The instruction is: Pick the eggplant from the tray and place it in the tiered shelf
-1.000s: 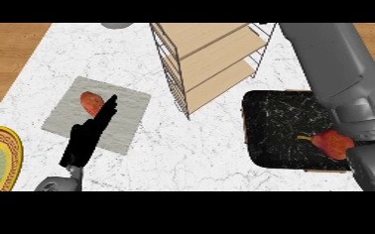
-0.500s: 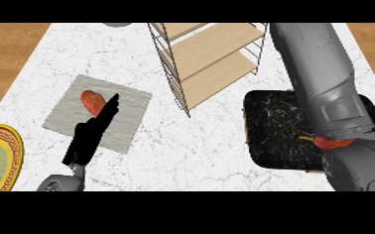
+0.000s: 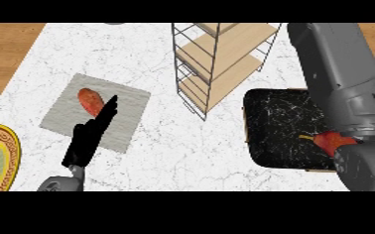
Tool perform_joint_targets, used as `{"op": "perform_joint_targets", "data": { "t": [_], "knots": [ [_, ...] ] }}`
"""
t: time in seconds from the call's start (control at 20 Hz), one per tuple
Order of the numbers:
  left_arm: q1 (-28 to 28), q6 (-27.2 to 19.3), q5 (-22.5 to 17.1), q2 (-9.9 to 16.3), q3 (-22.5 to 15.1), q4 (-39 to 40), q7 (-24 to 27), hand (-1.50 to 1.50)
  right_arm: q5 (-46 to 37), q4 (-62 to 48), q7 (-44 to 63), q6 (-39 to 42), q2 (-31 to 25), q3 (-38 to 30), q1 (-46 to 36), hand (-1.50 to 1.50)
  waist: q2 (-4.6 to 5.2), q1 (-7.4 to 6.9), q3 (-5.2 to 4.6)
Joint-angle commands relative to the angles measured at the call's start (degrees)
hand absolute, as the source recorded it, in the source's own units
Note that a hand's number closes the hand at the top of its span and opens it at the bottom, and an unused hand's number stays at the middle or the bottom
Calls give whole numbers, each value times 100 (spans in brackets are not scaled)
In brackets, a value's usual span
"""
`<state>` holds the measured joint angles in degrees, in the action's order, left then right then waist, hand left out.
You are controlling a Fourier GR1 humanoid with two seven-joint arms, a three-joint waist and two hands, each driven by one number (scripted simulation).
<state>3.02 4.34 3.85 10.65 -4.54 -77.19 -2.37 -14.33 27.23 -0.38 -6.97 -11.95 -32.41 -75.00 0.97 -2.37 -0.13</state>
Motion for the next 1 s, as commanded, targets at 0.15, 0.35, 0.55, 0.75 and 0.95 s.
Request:
{"op": "perform_joint_targets", "data": {
  "t": [0.15, 0.35, 0.55, 0.75, 0.95],
  "knots": [
    [-41, -102, 23, -46, 22, -159, -179, 0, 28, -134, 38, -117, -1314, -323, 607, -150, -51, 168, 18],
    [-351, 2, 71, -60, -111, -271, 114, 0, 300, -465, -327, 773, -2146, -574, 964, -150, -2, 37, 23],
    [1, 20, -11, 35, 63, -285, -331, 0, 389, -590, -745, 1502, -2812, -617, 1189, -150, 13, 41, 27],
    [-143, -93, 211, -102, -86, -80, 44, 0, 399, -919, -1212, 2014, -3107, -594, 1403, -150, 30, -11, 28],
    [-198, -30, 75, -175, -4, 15, 204, 0, 361, -1070, -1585, 2502, -3366, -509, 1670, -150, 16, 11, 27]
  ]
}}
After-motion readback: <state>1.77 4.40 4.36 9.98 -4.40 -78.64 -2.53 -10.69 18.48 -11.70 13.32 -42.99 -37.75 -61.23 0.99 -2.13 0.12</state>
